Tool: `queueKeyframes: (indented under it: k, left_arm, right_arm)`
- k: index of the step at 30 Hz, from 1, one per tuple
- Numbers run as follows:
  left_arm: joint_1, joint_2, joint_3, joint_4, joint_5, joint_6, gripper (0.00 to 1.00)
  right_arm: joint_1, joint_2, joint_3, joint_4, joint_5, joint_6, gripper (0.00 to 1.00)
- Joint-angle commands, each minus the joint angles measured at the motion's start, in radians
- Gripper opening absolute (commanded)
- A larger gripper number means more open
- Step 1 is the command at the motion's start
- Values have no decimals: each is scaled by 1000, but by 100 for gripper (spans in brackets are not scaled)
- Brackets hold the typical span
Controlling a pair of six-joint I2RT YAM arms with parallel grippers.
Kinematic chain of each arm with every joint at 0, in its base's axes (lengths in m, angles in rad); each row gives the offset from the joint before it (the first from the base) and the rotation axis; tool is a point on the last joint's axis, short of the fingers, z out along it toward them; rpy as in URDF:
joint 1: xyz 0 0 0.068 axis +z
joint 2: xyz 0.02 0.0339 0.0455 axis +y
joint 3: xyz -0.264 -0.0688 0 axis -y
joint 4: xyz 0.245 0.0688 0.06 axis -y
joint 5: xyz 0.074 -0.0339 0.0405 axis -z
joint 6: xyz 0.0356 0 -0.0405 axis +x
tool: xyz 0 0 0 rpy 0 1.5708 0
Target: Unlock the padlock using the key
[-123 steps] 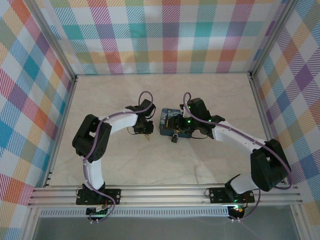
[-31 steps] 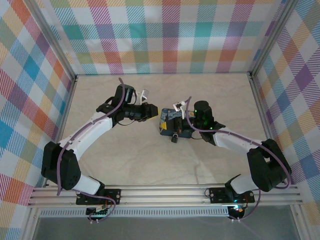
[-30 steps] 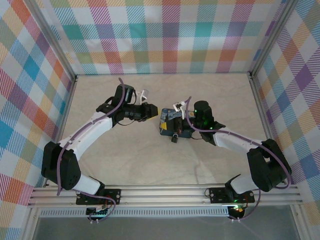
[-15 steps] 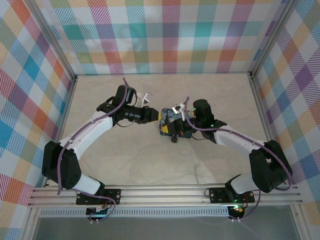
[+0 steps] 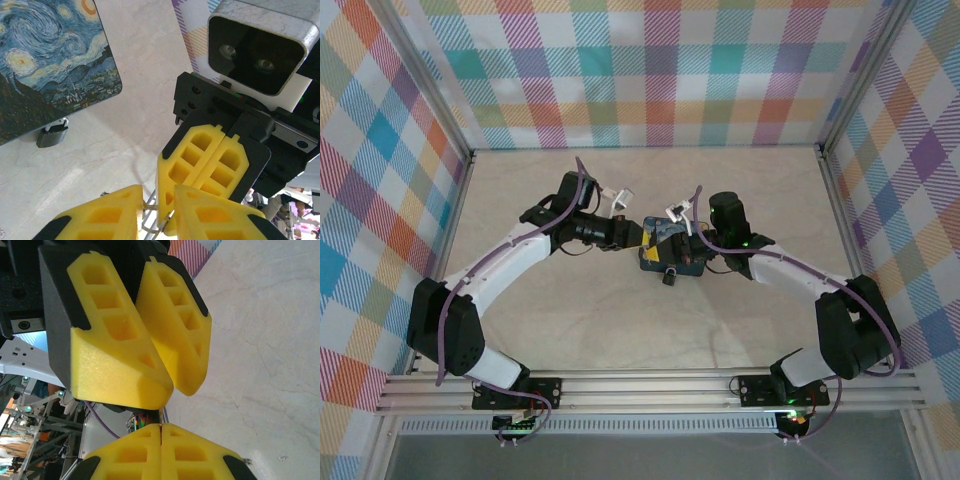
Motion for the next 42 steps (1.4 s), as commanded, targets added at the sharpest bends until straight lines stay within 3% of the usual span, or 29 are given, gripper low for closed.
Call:
queueKeyframes:
  k: [1, 5, 9, 15, 20, 22, 27, 33, 42]
  left_arm:
    - [-14, 12, 2, 25, 29, 17, 20]
    - [-15, 17, 5, 25, 25, 16, 14]
    - [-17, 19, 7, 22, 19, 14, 0]
    - [-17, 14, 11, 9, -41, -19, 0]
    - [-17, 20, 20, -28, -178, -114, 0]
    - [-16, 21, 23, -39, -222, -150, 0]
    - [-13, 31, 52, -69, -290, -219, 0]
    - [7, 86, 97, -120, -325, -347, 0]
    - [11, 123, 136, -113, -307, -432, 0]
  right_arm:
    - [-10, 16, 28, 3, -44, 6, 0]
    - [-11, 15, 25, 8, -44, 9, 0]
    - [-15, 16, 23, 1, -45, 7, 0]
    - [-27, 7, 21, -14, -35, 6, 3]
    - [-33, -24, 25, -85, 11, -46, 29]
    - [-36, -48, 22, -127, 46, -78, 35]
    - [-31, -155, 33, -275, 235, -205, 39]
    - [115, -269, -25, -241, 616, -414, 43]
    - [271, -149, 8, -163, 969, -616, 46]
